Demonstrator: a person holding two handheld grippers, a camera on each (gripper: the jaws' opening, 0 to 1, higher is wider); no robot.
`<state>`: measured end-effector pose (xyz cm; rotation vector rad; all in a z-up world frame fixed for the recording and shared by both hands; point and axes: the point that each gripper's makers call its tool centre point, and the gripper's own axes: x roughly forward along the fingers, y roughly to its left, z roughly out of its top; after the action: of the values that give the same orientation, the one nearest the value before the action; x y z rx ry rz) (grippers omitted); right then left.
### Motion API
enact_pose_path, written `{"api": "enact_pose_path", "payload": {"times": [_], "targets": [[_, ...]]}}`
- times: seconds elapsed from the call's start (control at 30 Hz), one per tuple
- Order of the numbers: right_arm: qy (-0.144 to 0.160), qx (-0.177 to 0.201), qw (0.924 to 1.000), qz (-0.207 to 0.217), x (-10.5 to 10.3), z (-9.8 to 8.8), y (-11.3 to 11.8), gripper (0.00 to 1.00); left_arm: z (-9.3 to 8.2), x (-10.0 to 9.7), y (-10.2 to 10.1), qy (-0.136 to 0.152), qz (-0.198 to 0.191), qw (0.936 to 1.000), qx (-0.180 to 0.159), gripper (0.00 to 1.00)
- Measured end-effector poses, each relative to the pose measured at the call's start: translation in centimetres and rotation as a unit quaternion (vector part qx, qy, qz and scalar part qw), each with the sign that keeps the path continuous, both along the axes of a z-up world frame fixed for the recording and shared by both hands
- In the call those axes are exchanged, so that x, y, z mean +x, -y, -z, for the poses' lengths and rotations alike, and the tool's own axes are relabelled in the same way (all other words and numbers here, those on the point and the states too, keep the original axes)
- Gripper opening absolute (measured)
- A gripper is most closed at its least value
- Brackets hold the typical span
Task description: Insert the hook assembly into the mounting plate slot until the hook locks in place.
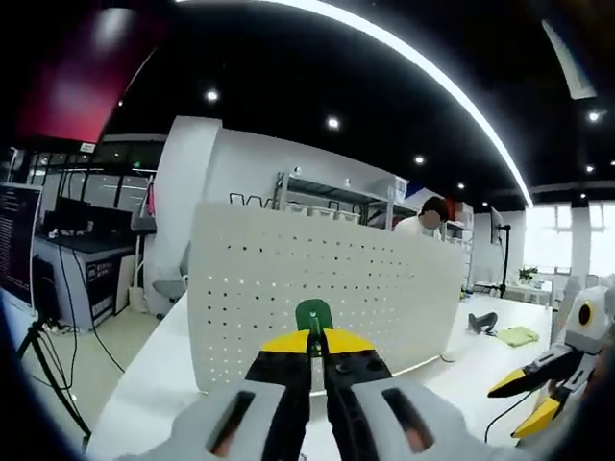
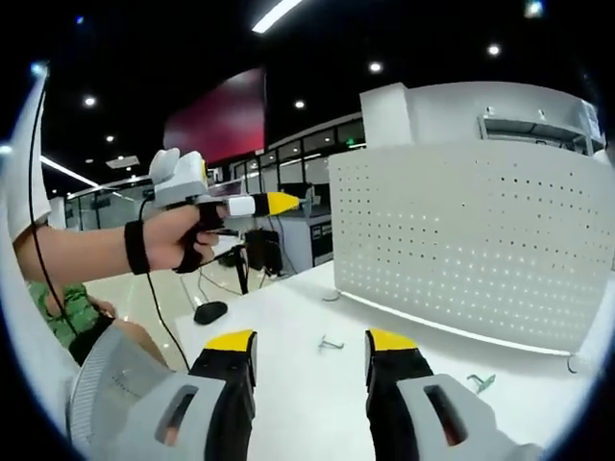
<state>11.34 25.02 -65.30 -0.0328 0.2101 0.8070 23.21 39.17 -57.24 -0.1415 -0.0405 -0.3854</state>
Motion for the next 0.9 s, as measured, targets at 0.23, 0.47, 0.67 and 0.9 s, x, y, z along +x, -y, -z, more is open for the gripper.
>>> {"api": "enact_pose_path", "payload": {"times": [0.23, 0.47, 0.67, 0.9], "targets": [[-0.007, 0.000, 1.0000, -0.002, 0.0, 0.2, -0.2, 0.47, -0.7, 1.1, -0.4, 0.010, -0.021, 0.9995, 0.021, 0.03], [-0.005, 0.006, 1.0000, 0.003, 0.2, 0.1, -0.4, 0.49, -0.9, 2.0, -0.6, 0.015, -0.028, 0.9993, 0.021, 0.03], [-0.009, 0.002, 0.9999, 0.009, 0.1, 0.4, -0.2, 0.49, -1.0, 2.9, -0.7, 0.020, -0.032, 0.9990, 0.024, 0.03], [-0.008, 0.001, 0.9998, 0.018, 0.3, 0.3, 0.4, 0.49, -1.7, 3.8, -1.1, 0.030, -0.038, 0.9985, 0.026, 0.03]]}}
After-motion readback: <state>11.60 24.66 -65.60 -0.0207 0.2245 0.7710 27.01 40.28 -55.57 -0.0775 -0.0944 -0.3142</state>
